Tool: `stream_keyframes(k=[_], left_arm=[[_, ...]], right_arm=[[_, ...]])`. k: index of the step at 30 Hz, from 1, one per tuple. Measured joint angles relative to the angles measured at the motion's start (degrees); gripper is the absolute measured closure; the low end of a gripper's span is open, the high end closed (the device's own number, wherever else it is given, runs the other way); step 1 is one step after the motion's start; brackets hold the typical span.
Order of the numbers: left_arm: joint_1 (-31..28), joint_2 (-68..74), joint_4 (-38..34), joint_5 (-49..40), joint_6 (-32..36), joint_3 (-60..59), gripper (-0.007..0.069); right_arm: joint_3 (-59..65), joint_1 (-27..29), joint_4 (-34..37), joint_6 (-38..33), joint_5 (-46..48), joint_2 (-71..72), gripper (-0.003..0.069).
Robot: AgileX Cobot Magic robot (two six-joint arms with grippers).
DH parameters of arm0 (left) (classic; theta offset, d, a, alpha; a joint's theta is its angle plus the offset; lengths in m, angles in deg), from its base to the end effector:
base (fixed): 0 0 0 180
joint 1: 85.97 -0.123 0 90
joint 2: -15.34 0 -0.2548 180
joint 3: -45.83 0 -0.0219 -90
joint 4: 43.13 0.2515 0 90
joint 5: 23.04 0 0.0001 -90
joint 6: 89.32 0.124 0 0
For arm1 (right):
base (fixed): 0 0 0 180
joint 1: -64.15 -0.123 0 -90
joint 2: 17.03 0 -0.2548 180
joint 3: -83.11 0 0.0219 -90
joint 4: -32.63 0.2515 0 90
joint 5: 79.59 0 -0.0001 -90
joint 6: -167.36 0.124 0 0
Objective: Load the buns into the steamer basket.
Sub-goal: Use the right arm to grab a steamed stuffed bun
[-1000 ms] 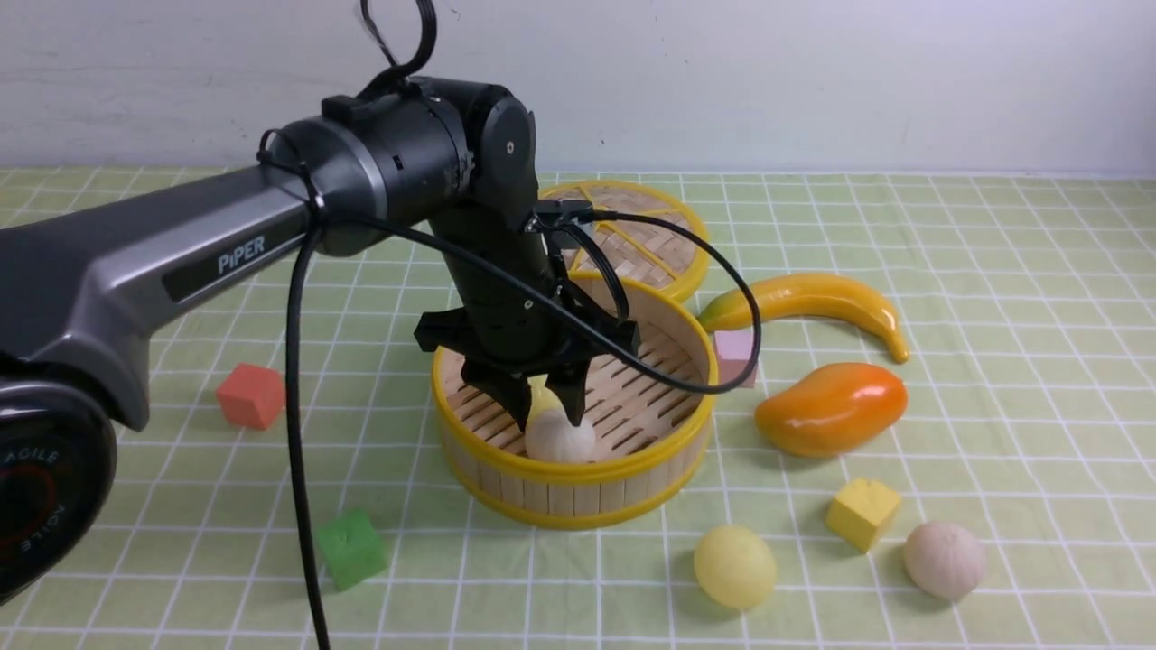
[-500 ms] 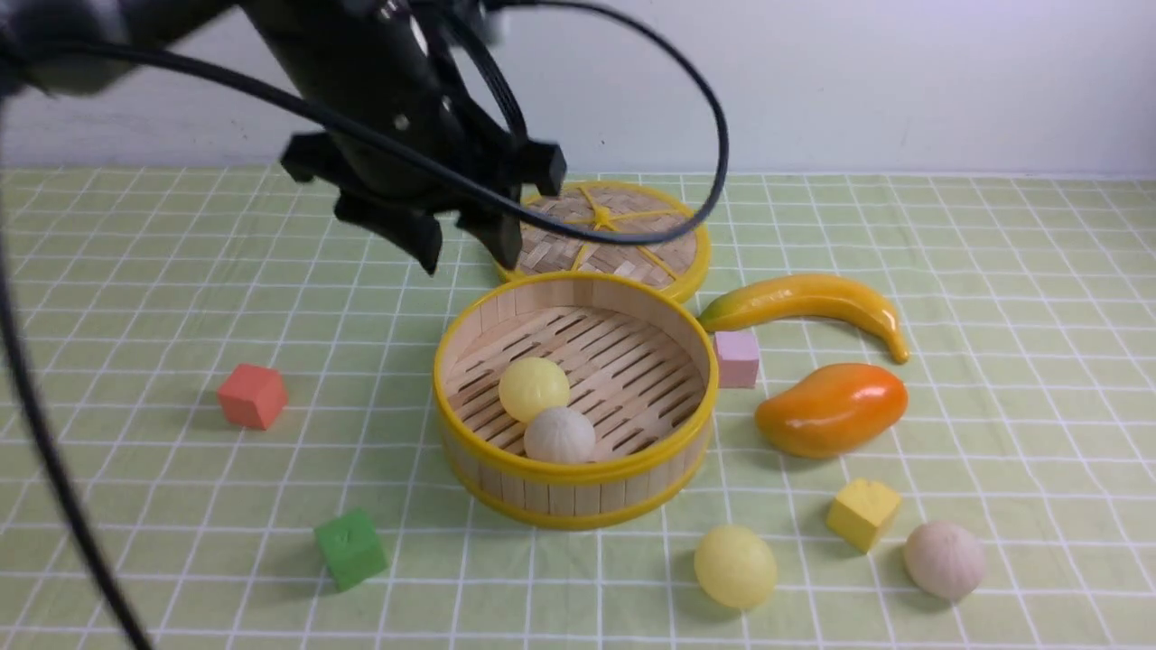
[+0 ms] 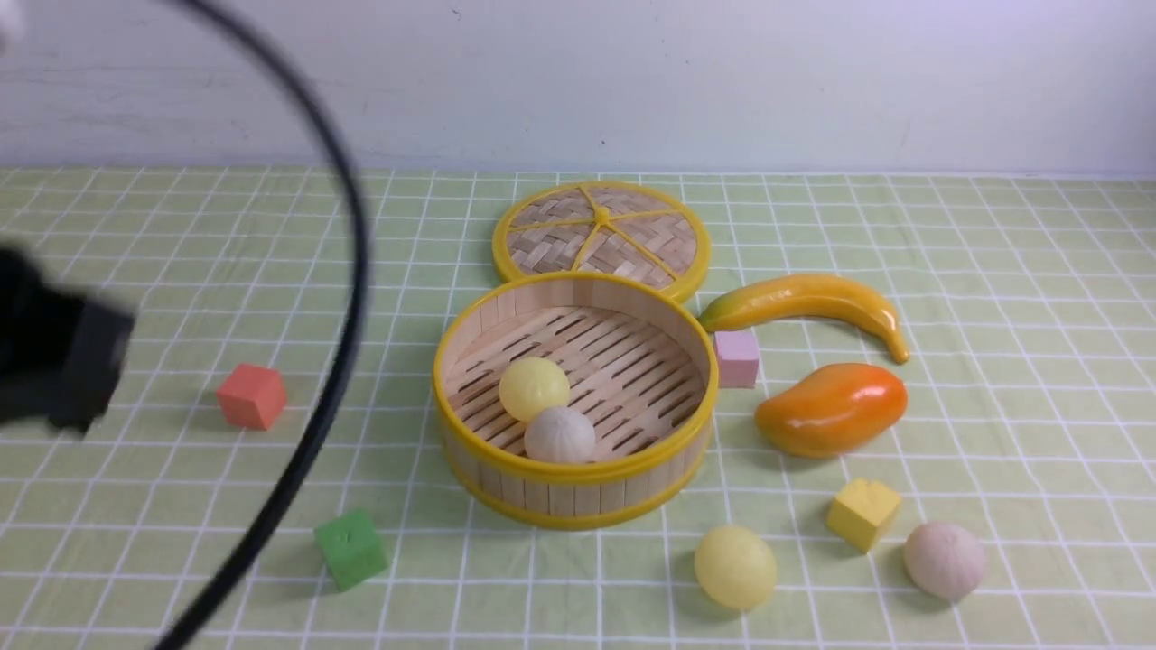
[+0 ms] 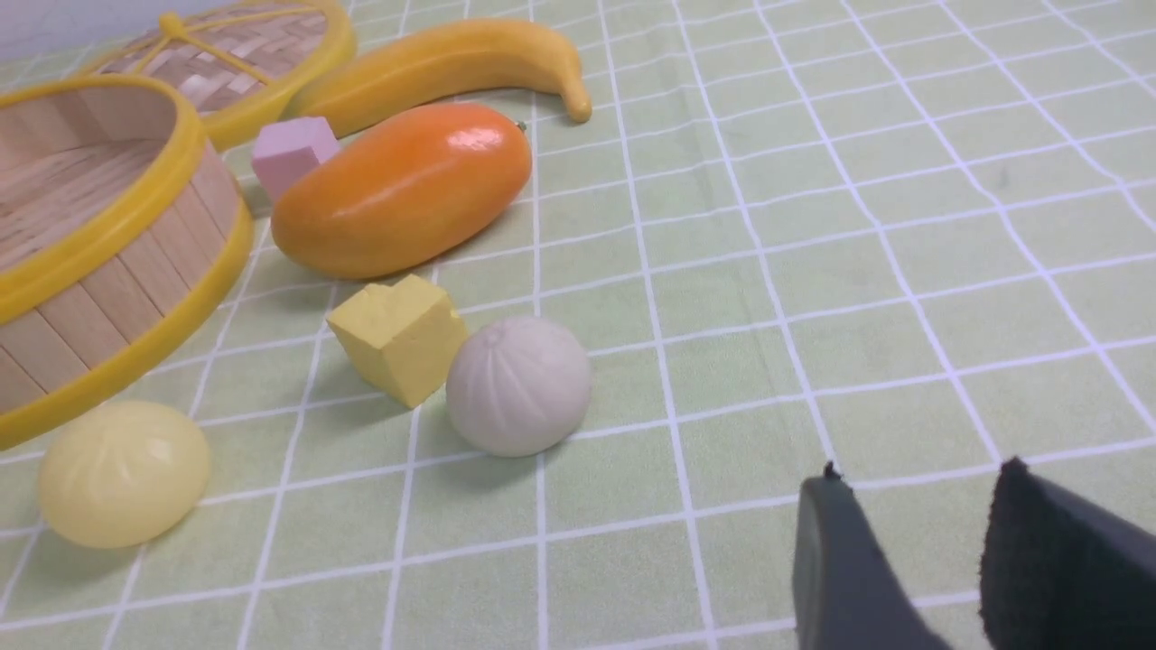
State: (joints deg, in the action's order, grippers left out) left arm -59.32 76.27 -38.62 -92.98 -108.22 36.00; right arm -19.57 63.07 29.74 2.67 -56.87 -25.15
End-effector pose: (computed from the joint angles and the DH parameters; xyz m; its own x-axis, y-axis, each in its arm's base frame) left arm 0.1693 -0.0747 0.3536 -0.7805 0.0590 -0.6223 0.1809 0.9742 -0.1346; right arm 0.1145 -0.0003 0.1621 -0.3037 0.2132 -0.9286 0.0678 0.9770 0.2021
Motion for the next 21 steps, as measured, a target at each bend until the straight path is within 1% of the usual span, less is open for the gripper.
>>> stream_keyframes(k=[3,4,5,6,8,15,21], left_arm=[[0.0,-11.6,0.0,5.4,-3.4,-15.1,0.0638],[0.0,-15.1,-0.1,7.0,-4.2,-18.2,0.0638],[0.0,-15.1,-0.1,7.0,-4.4,-19.0,0.0638],[0.0,-20.2,-0.2,9.2,-5.8,-23.5,0.0638],[0.0,-26.8,-0.7,10.9,-7.0,-28.3,0.0638],[0.0,-40.7,-0.9,12.4,-8.0,-31.0,0.0638],[0.0,-43.6,-0.8,10.8,-8.0,-31.0,0.0638]], right_arm=[[0.0,0.0,0.0,0.0,0.0,0.0,0.0420],[0.0,0.0,0.0,0.0,0.0,0.0,0.0420],[0.0,0.0,0.0,0.0,0.0,0.0,0.0420],[0.0,0.0,0.0,0.0,0.0,0.0,0.0420],[0.0,0.0,0.0,0.0,0.0,0.0,0.0420],[0.0,0.0,0.0,0.0,0.0,0.0,0.0420],[0.0,0.0,0.0,0.0,0.0,0.0,0.0420]])
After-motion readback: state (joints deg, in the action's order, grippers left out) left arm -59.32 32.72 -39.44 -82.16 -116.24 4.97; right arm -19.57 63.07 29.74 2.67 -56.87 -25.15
